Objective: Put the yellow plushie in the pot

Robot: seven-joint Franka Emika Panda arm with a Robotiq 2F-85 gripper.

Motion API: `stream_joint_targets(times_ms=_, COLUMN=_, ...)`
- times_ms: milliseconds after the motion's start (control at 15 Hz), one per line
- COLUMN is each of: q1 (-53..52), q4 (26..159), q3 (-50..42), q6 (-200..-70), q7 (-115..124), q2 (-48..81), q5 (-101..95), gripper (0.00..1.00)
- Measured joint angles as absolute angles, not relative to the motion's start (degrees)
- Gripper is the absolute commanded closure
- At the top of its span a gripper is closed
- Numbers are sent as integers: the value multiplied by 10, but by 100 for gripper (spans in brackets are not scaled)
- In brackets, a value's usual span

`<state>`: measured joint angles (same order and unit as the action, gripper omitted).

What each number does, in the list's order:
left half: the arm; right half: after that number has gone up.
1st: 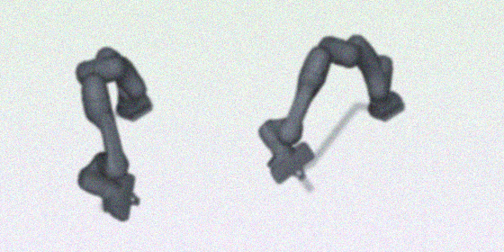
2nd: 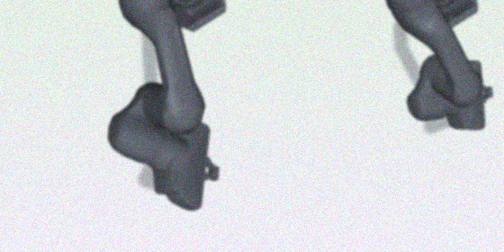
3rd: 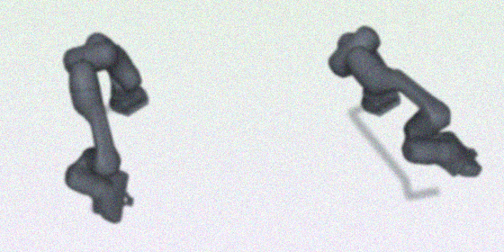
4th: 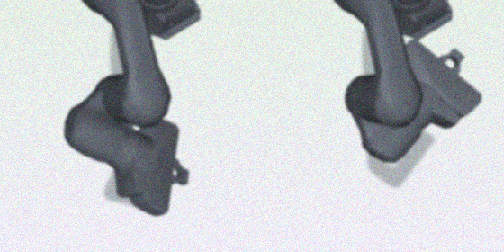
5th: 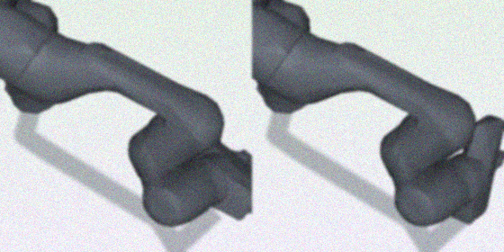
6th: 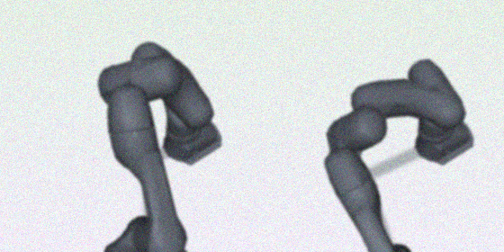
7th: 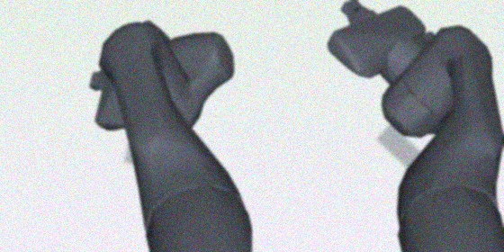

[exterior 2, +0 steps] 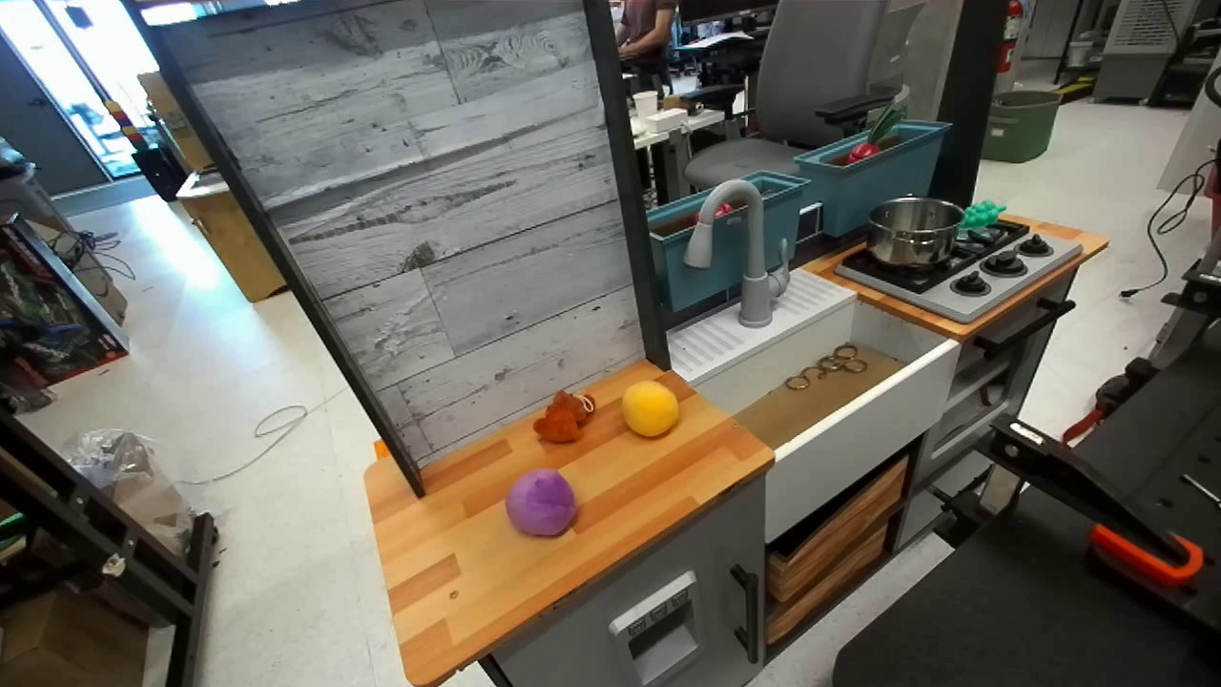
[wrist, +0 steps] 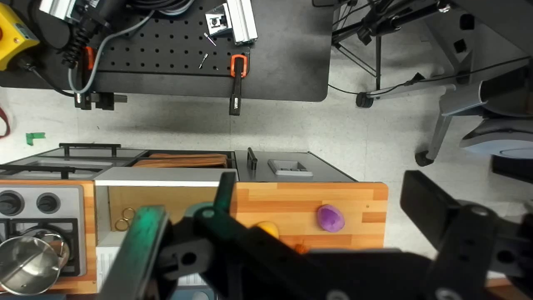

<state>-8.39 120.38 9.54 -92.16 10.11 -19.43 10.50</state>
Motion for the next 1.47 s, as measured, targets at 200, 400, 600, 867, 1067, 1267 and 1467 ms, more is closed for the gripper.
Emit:
stream_joint_targets(times_ms=200, q1=-84, q4=1204, q3=95, q6=-922, q7=101, q2=-194, q5=105, gripper=0)
stream_joint_targets(times_ms=400, q1=-84, q4=1204, q3=95, q6=-922, q7=101, q2=-194, q5=105, gripper=0)
stream_joint_targets(times_ms=600, q1=-84, q4=1204, q3=95, q6=-922, q7=101, q2=-194, q5=105, gripper=0)
stream_joint_targets(times_ms=867, q1=-84, q4=1204, q3=95, q6=-922, q7=101, q2=-194, q5=105, gripper=0)
stream_joint_targets(times_ms=1067, q1=-84, q4=1204, q3=96, q6=-922, q7=101, q2=-194, q5=103, gripper=0)
stream_joint_targets(times_ms=1267, q1=-84, q4=1204, q3=101, q6=-920, q7=101, q2=-180, q5=93, gripper=0)
stream_joint_targets(times_ms=1467, q1=-84, q4=1201, q3=107, q6=-924, q7=100, q2=-149, q5=75, gripper=0)
